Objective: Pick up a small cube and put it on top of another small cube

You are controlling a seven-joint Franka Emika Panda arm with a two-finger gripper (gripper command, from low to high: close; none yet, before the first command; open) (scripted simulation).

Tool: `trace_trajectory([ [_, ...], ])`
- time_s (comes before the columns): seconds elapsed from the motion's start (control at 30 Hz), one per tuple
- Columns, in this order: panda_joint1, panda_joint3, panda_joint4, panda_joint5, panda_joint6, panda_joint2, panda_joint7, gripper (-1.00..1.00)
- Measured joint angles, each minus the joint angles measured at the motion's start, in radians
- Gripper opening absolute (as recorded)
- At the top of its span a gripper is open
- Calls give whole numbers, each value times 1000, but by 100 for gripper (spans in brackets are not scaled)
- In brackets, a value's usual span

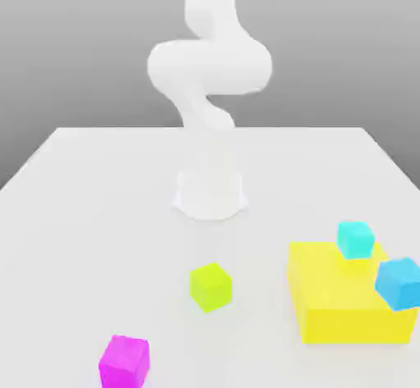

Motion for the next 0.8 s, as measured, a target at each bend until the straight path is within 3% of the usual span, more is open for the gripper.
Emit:
trace_trajectory([
  [0.3,36,-33,-290,-61,224,259,-181,0],
  [0.57,88,-112,-569,-51,477,562,-425,0],
  [0.8,82,-87,-580,13,680,820,-511,0],
])
